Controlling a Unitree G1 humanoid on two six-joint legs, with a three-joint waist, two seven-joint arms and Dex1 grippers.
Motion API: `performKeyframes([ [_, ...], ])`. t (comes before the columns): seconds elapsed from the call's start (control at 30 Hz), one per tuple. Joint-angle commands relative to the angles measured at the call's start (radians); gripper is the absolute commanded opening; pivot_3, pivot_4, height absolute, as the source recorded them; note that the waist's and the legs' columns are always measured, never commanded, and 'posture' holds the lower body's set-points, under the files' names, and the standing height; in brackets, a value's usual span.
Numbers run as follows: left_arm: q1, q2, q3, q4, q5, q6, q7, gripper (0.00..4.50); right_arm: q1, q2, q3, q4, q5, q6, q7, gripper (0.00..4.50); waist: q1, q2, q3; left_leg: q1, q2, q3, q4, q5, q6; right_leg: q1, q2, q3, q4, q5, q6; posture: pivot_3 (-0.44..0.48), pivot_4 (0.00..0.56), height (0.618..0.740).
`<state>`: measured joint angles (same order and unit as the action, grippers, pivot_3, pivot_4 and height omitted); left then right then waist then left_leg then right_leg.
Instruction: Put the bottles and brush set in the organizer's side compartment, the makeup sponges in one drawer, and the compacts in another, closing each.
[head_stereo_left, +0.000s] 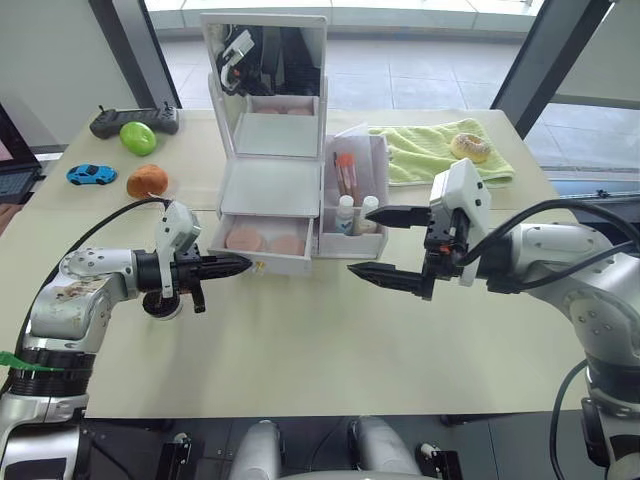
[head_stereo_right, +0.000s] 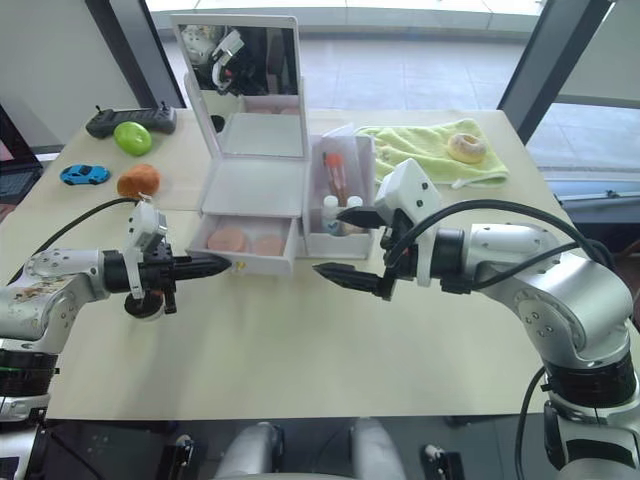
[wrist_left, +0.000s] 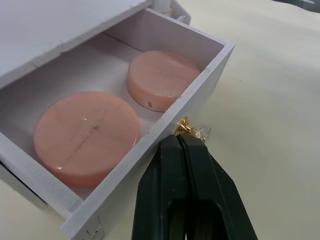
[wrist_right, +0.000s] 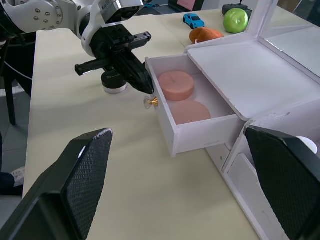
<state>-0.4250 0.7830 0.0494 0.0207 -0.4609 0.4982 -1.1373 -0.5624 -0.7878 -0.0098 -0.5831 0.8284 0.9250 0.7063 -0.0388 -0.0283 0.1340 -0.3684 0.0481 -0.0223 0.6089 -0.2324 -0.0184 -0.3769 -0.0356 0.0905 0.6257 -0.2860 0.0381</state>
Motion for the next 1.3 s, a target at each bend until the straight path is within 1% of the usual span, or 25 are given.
performKeyframes([
  [0.03, -0.048, -0.024, -0.009, 0.023, 0.053, -0.05, 0.058, 0.01, -0.003, -0.009, -0.028, -0.032, 0.013, 0.003, -0.005, 4.5, 0.001, 0.0, 0.0, 0.0, 0.0, 0.0, 0.0, 0.0, 0.0, 0.0, 0.0, 0.0, 0.0, 0.0, 0.0, 0.0, 0.15, 0.74],
  [0.1, -0.068, -0.048, -0.012, 0.042, 0.063, -0.048, 0.081, 0.01, -0.001, -0.011, -0.029, -0.033, 0.013, 0.002, -0.005, 4.5, 0.001, 0.0, 0.0, 0.0, 0.0, 0.0, 0.0, 0.0, 0.0, 0.0, 0.0, 0.0, 0.0, 0.0, 0.0, 0.0, 0.15, 0.74],
  [0.2, -0.114, -0.112, -0.017, 0.07, 0.057, -0.037, 0.121, 0.01, -0.003, -0.009, -0.031, -0.038, 0.017, 0.006, -0.012, 4.5, 0.003, 0.0, 0.0, 0.0, 0.0, 0.0, 0.001, 0.0, 0.0, 0.001, 0.0, 0.0, 0.0, 0.0, 0.0, 0.0, 0.15, 0.74],
  [0.4, -0.147, -0.167, -0.033, 0.122, 0.097, -0.063, 0.158, 0.01, -0.001, -0.014, -0.037, -0.043, 0.021, 0.01, -0.024, 4.5, -0.001, 0.0, 0.0, 0.0, 0.0, -0.001, 0.001, 0.0, 0.0, 0.001, 0.001, 0.0, 0.0, 0.0, 0.0, 0.0, 0.15, 0.74],
  [0.77, -0.173, -0.191, -0.042, 0.183, 0.15, -0.098, 0.179, 0.01, -0.001, -0.024, -0.05, -0.056, 0.048, 0.02, -0.048, 4.5, 0.0, 0.0, 0.0, 0.001, 0.0, -0.003, 0.001, 0.0, 0.0, 0.002, 0.002, 0.0, 0.0, 0.0, 0.0, 0.0, 0.15, 0.74],
  [1.1, -0.21, -0.238, -0.047, 0.253, 0.183, -0.138, 0.21, 0.01, 0.003, -0.029, -0.062, -0.068, 0.075, 0.037, -0.066, 4.5, 0.008, 0.0, 0.0, 0.001, -0.001, -0.003, 0.003, 0.0, 0.0, 0.004, 0.002, 0.0, 0.0, 0.0, 0.001, 0.0, 0.15, 0.74],
  [1.3, -0.201, -0.236, -0.042, 0.235, 0.171, -0.129, 0.196, 0.01, 0.005, -0.033, -0.069, -0.072, 0.088, 0.046, -0.073, 4.5, 0.008, 0.0, 0.0, 0.001, -0.001, -0.003, 0.003, 0.0, 0.0, 0.004, 0.002, 0.0, 0.0, 0.0, 0.001, 0.0, 0.15, 0.74],
])
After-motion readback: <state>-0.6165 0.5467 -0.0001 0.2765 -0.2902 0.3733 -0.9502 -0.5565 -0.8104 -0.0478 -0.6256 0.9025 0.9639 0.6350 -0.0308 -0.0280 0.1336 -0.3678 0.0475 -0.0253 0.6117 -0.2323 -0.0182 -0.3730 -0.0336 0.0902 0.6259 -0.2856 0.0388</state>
